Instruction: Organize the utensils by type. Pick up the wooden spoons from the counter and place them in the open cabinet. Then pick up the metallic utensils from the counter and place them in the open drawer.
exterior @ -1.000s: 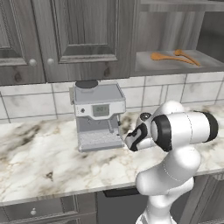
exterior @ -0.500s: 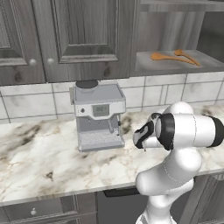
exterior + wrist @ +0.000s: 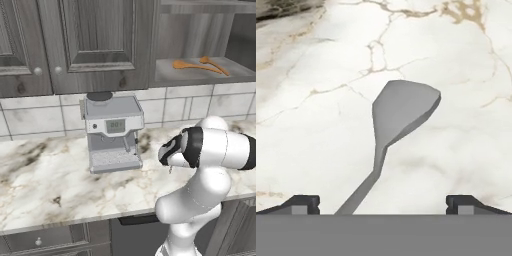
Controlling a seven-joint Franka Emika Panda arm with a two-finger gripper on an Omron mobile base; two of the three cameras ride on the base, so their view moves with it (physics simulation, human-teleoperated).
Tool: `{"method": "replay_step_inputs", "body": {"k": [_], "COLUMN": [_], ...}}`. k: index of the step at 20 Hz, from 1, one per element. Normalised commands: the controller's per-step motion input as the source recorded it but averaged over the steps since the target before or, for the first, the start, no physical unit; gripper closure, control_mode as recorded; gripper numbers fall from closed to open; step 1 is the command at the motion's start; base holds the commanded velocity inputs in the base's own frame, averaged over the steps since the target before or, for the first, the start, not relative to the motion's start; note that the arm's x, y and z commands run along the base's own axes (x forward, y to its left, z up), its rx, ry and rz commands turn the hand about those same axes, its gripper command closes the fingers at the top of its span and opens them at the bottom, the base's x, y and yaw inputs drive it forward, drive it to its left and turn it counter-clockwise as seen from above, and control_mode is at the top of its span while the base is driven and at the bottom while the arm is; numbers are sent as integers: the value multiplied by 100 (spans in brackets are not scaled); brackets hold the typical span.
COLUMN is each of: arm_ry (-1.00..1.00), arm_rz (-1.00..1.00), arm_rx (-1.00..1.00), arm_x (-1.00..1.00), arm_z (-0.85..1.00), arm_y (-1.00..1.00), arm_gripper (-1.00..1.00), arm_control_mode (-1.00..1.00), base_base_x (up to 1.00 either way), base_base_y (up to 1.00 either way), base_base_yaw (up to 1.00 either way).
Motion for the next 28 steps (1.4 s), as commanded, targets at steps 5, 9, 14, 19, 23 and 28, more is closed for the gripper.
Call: {"method": "replay_step_inputs", "body": {"k": [5,9,14,19,23,28], "arm_ry": [3,0,-6,-7,0,3], "arm_rz": [0,-6,-11,-21,-22,-17], "arm_rx": [0,1,2,12,8,12], "arm_x": [0,-21,-48,-47,-16,-7], "arm_z": [-52,-69,-68,-49,-57,-25], "arm_y": [0,0,0,-14,-4,0], "arm_gripper": [100,100,100,100,100,100], "arm_control_mode": [-100,-100,-100,-100,-100,-100], "base_base_x": [0,0,0,0,0,0], "base_base_y": [0,0,0,0,0,0], "base_base_yaw": [0,0,0,0,0,0]}}
